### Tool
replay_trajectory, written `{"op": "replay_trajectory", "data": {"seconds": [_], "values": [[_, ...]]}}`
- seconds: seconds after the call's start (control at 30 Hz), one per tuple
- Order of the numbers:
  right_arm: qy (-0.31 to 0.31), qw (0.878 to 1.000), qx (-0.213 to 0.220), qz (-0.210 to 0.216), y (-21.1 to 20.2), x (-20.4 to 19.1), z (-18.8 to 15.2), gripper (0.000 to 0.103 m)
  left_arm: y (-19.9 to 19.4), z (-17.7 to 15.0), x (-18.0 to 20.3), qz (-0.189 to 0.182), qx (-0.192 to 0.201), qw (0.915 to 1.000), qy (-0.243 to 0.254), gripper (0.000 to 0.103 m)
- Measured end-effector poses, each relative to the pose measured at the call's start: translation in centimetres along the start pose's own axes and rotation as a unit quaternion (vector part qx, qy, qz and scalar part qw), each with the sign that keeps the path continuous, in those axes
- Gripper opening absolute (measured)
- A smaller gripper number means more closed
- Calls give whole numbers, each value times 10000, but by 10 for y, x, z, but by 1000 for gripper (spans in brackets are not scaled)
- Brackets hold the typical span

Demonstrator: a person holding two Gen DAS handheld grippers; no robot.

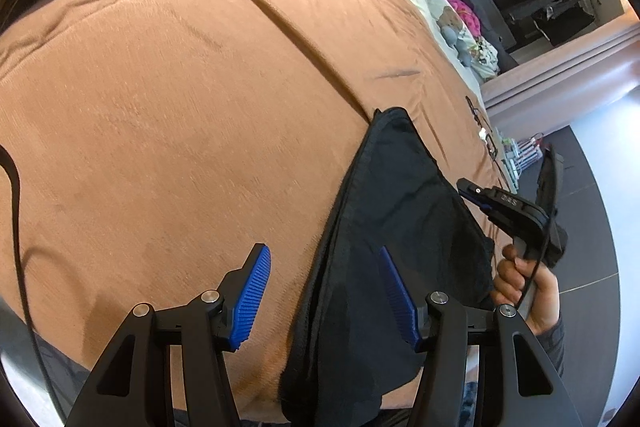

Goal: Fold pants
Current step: 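Grasp the pants edge with the right gripper and pull it flat, then release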

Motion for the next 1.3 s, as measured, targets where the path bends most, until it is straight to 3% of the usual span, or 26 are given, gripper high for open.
{"op": "replay_trajectory", "data": {"seconds": [0.47, 0.6, 1.0, 1.3], "values": [[-185, 9995, 46, 248, -38, -25, -71, 10, 2, -21, 1, -478, -334, 9983, 79, 59], [-147, 9995, 89, 276, -46, -26, -85, 23, 3, -28, -3, -602, -466, 9971, 45, 59], [-47, 9989, 201, 422, -56, -29, -129, 26, 10, -44, -14, -647, -758, 9950, -92, 59], [-46, 9985, 220, 491, -58, -31, -148, 26, 23, -35, -10, -586, -690, 9959, 38, 59]]}}
Point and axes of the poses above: each gripper's, at about its wrist camera, not at the fingertips, and y roughly the way its jaws point, x to its right, z to its top, the point moved 1 cm from there along y, roughly the way its jaws point, and after that the axes turned 13 degrees about z, right-handed, at the moved point
